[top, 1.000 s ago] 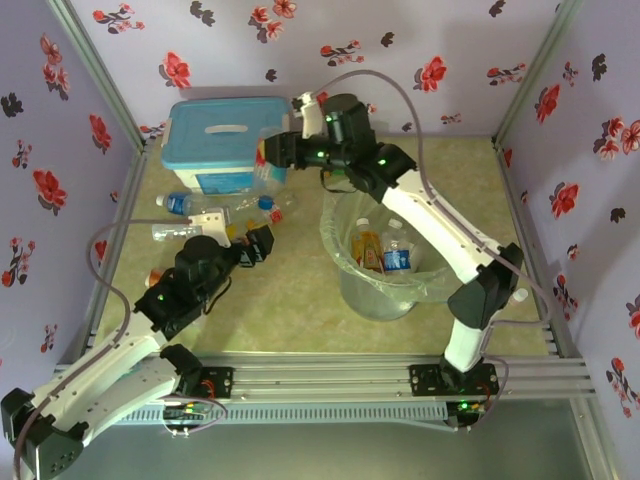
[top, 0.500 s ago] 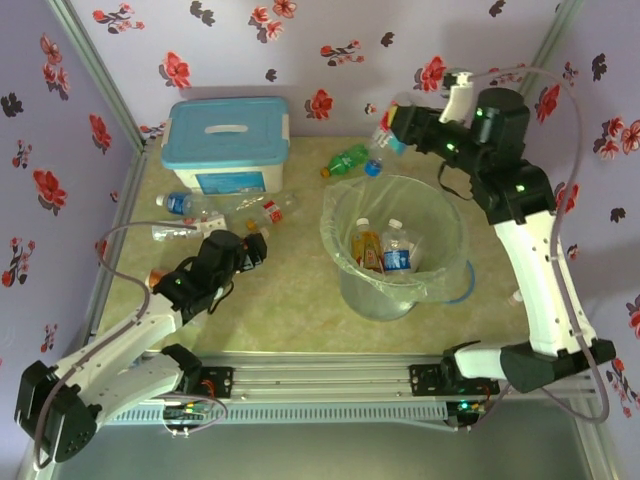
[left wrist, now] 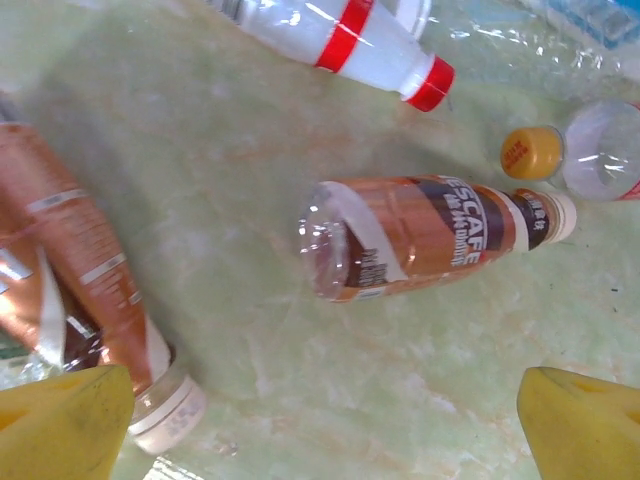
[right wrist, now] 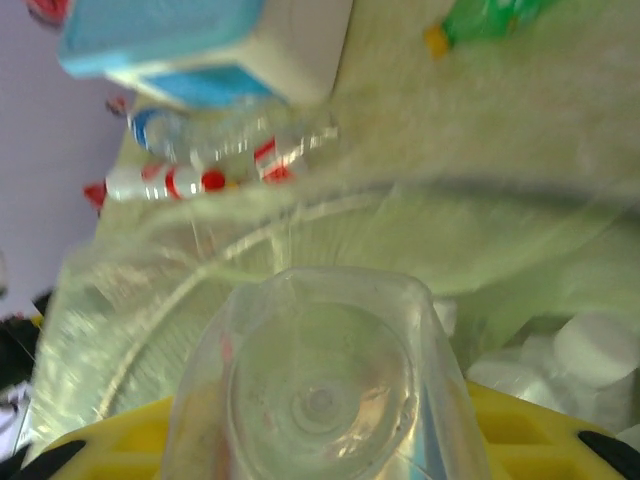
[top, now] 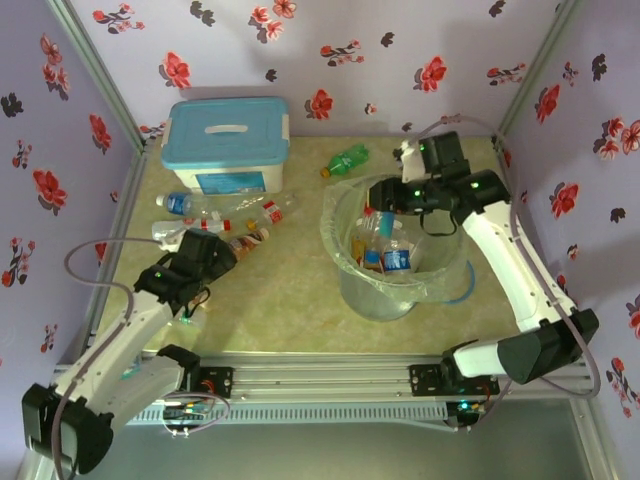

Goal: Put the plastic bottles in the bin

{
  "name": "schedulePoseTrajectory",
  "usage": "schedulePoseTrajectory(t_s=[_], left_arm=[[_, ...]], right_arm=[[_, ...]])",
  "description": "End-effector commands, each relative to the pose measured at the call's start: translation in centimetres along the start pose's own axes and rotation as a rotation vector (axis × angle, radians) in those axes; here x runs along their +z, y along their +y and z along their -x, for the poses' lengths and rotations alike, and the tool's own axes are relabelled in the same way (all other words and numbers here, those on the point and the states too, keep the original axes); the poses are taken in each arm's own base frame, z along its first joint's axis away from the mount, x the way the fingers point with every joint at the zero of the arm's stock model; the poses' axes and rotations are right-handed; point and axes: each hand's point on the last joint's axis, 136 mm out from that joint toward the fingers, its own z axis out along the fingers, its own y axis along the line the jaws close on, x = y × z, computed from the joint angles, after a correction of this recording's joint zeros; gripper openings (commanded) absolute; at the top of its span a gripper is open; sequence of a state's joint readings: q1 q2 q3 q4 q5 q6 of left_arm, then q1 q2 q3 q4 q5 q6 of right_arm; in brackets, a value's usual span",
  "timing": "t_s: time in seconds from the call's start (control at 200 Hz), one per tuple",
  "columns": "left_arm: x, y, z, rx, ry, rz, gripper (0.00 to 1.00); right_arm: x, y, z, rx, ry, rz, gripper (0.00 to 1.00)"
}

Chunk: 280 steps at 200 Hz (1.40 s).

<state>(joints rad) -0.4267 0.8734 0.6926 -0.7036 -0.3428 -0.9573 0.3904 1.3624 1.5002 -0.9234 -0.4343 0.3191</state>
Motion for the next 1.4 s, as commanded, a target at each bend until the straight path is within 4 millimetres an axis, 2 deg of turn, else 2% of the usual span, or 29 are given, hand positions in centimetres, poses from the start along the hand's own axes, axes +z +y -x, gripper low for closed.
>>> schedulePoseTrajectory(t_s=[0.0, 0.145, 0.205, 0.25, 0.335, 0.47, 0.54, 0.63, 0.7, 0.79, 0.95, 1.06, 1.19, 1.25, 1.395], left_arm=[[0.0, 2.4, -1.5, -0.076, 0.066, 0.055, 0.97], [0.0, 4.1, -2.3, -0.067, 0.152, 0.143, 0.96], [-0.2, 4.3, -2.1, -0.053, 0.161, 0.162, 0.97], [-0.6, 4.9, -2.3, -0.040, 0.183, 0.190, 0.97], [-1.0, 5.1, -1.9, -0.045, 0.179, 0.198, 0.97], [-1.5, 5.7, -1.6, -0.053, 0.191, 0.233, 0.95], [-1.6, 6.4, -1.8, -0.069, 0.203, 0.263, 0.94], [-1.5, 7.2, -2.3, -0.084, 0.220, 0.293, 0.96], [-1.4, 7.7, -2.8, -0.090, 0.235, 0.309, 0.97], [-1.4, 8.2, -3.1, -0.101, 0.241, 0.323, 0.98], [-1.4, 8.9, -3.6, -0.128, 0.247, 0.346, 0.96], [-1.5, 9.4, -4.1, -0.155, 0.251, 0.361, 0.94], [-1.8, 10.1, -4.7, -0.182, 0.267, 0.395, 0.93], [-1.8, 10.1, -5.3, -0.256, 0.270, 0.386, 0.91], [-0.3, 9.4, -7.8, -0.418, 0.315, 0.308, 0.89]], right_arm=[[1.3, 0.0, -2.8, 0.003, 0.100, 0.020, 0.44], [3.7, -0.8, -4.8, 0.043, 0.152, 0.032, 0.48], [4.4, -1.1, -5.6, 0.054, 0.171, 0.031, 0.57], [4.6, -1.1, -5.8, 0.048, 0.179, 0.030, 0.67], [3.0, -1.2, -5.0, -0.011, 0.125, 0.000, 0.79], [-1.3, -1.0, -2.0, -0.051, -0.037, 0.013, 0.88], [-2.4, -1.4, -1.5, -0.065, -0.058, -0.010, 0.86], [-2.2, -1.7, -1.6, -0.068, -0.039, -0.026, 0.75], [-1.3, -0.9, -2.1, -0.077, -0.009, 0.021, 0.62], [0.4, 0.0, -3.2, -0.108, 0.012, 0.050, 0.51], [3.6, -1.6, -4.9, -0.060, 0.085, 0.032, 0.46], [4.5, -2.1, -4.5, -0.046, 0.051, 0.030, 0.42], [3.0, -1.4, -2.8, -0.073, -0.018, 0.028, 0.41], [1.4, -1.0, -1.8, -0.091, -0.070, 0.031, 0.47], [-2.1, -0.9, 0.7, -0.107, -0.192, 0.031, 0.64]])
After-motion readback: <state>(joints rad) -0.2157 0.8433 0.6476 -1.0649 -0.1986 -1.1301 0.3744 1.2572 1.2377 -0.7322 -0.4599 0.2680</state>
